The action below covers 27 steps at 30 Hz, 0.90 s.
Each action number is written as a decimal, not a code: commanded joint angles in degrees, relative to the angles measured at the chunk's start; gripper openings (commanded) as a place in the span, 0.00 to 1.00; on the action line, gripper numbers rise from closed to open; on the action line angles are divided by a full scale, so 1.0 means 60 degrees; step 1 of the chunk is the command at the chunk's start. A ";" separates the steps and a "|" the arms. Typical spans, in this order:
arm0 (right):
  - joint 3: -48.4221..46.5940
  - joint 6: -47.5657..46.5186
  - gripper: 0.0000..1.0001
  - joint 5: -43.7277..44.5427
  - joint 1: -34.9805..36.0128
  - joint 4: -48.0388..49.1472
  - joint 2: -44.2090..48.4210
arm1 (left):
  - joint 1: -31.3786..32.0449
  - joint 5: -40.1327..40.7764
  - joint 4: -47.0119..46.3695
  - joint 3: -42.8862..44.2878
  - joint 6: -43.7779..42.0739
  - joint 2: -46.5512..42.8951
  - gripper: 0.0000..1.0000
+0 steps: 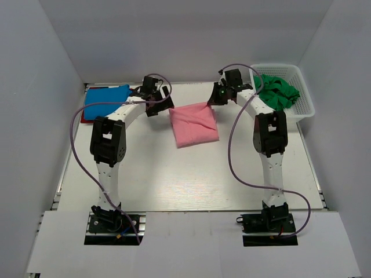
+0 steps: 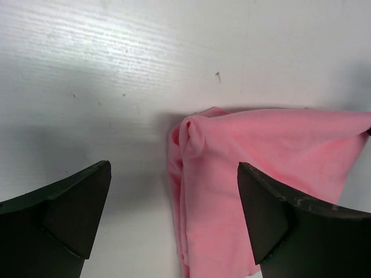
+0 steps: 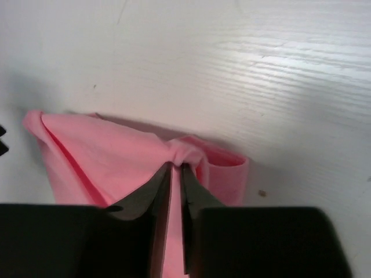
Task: Fold and stack the t-shirts
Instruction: Fold the long partially folded tshirt into a neat square, then put the neatly folded tshirt into the corner of the board with the left arm
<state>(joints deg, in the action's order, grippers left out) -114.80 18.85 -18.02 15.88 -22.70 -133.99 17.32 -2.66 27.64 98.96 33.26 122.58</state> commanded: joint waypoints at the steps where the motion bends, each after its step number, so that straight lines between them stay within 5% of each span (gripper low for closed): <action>1: 0.0264 0.0461 0.19 0.0938 -0.0185 0.1364 0.0798 | -0.0118 -0.0362 -0.0474 0.0412 -0.0181 -0.0551 1.00; 3: 0.0808 0.0418 0.48 0.0909 -0.0171 0.1762 0.1193 | -0.0118 -0.0596 -0.0578 -0.0054 -0.0298 -0.0757 1.00; 4: 0.0765 0.0316 0.55 0.0909 -0.0214 0.1675 0.1238 | -0.0118 -0.0597 -0.0767 -0.0202 -0.0298 -0.0859 1.00; 6: 0.0502 0.0213 0.90 0.0909 -0.0215 0.1222 0.1268 | -0.0118 -0.0831 -0.0768 -0.0553 -0.0414 -0.1138 1.00; 11: 0.1041 -0.0300 0.90 0.0060 -0.0113 0.0985 0.1867 | 0.0116 -0.1138 -0.0681 -0.1038 -0.0767 -0.1373 1.00; 20: 0.5184 -0.0286 0.90 0.0162 -0.0230 0.2053 0.4500 | 0.0203 -0.2384 -0.1149 -0.2445 -0.0342 -0.1373 1.00; 27: 0.6799 -0.0198 0.90 0.0644 -0.0288 0.2113 0.5952 | 0.0965 -0.2502 -0.0858 -0.1773 -0.0766 -0.0203 0.80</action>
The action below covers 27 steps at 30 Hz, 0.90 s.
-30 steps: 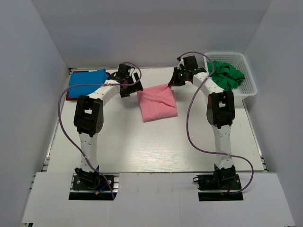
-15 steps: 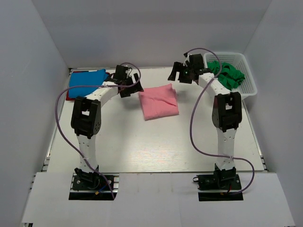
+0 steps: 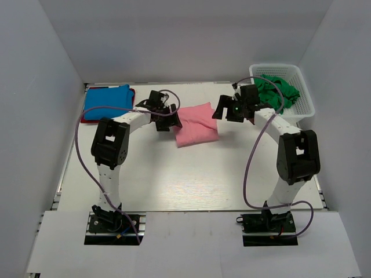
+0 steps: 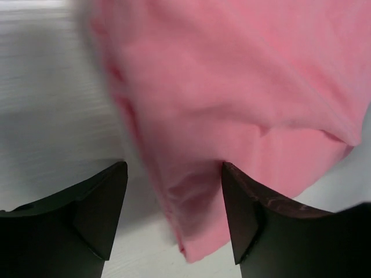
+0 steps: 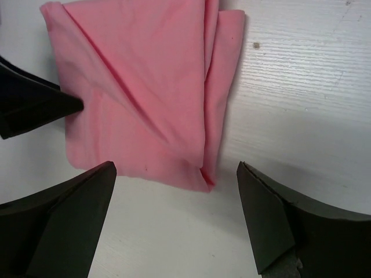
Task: Fold and stack the t-shirts
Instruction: Put the neatly folded tshirt into the corner of the board with the left arm
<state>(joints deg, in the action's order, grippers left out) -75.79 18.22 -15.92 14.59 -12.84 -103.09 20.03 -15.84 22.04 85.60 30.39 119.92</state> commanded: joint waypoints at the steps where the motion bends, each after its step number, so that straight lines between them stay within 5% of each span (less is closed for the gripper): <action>1: 0.0486 -0.0106 0.90 0.0353 -0.0117 0.0427 0.0862 | 0.0615 0.0014 0.0410 0.0600 -0.0290 0.0417 0.75; 4: 0.0794 0.0025 0.90 0.0777 -0.0161 0.0251 0.1272 | 0.1084 0.1269 0.1054 0.1083 -0.0392 0.0901 0.70; 8: 0.1554 0.0099 0.90 0.1042 -0.0205 0.0192 0.1960 | 0.1363 0.2681 0.2240 0.2194 -0.0276 0.1604 0.46; 13: 0.2216 0.0113 0.90 0.1335 -0.0234 0.0134 0.2866 | 0.1364 0.3780 0.2698 0.2942 -0.0056 0.2030 0.29; 16: 0.2596 0.0084 0.90 0.1482 -0.0220 0.0089 0.3073 | 0.1364 0.3987 0.2786 0.3397 -0.0479 0.2147 0.00; 27: 0.2846 -0.0253 0.90 0.1893 -0.0249 -0.0013 0.3778 | 0.1071 0.5845 0.1191 0.3224 -0.4799 -0.0063 0.00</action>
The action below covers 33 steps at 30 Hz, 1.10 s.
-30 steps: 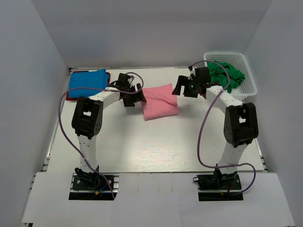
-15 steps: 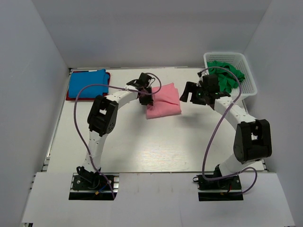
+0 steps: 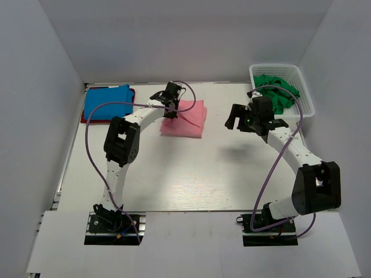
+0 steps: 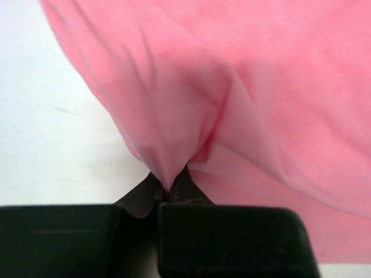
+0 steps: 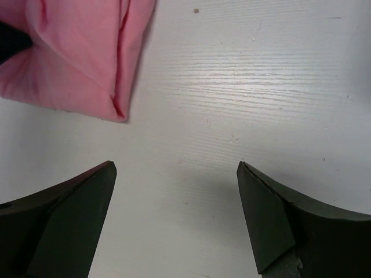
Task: Fold and stack the t-shirts
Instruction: Put the neatly folded tshirt into the corner of the board with the left arm
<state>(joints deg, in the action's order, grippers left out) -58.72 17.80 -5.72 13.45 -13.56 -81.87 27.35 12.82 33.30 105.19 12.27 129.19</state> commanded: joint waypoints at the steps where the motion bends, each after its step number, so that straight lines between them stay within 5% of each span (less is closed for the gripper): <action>1: 0.0001 -0.0198 0.90 0.0191 -0.0060 0.0107 0.0270 | -0.0266 0.1071 -0.0774 -0.0041 -0.2043 -0.1769 0.00; 17: -0.0262 -0.0301 0.90 -0.0087 -0.0059 0.0005 0.0036 | -0.2462 0.0339 -0.1316 0.0265 -0.5617 -0.3162 0.00; 27: -0.0380 -0.0228 0.90 -0.0468 -0.0060 -0.0010 -0.0183 | -0.3825 -0.0422 -0.0306 0.1819 -0.5474 -0.2840 0.00; 33: -0.0511 -0.0154 0.90 -0.0439 -0.0074 -0.0083 -0.0330 | -0.4295 -0.0979 -0.0276 0.1556 -0.5371 -0.3030 0.00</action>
<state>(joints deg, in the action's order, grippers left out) -58.74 17.34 -7.73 13.45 -13.72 -83.42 2.31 9.76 31.57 114.26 -20.29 113.19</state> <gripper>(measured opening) 0.904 0.091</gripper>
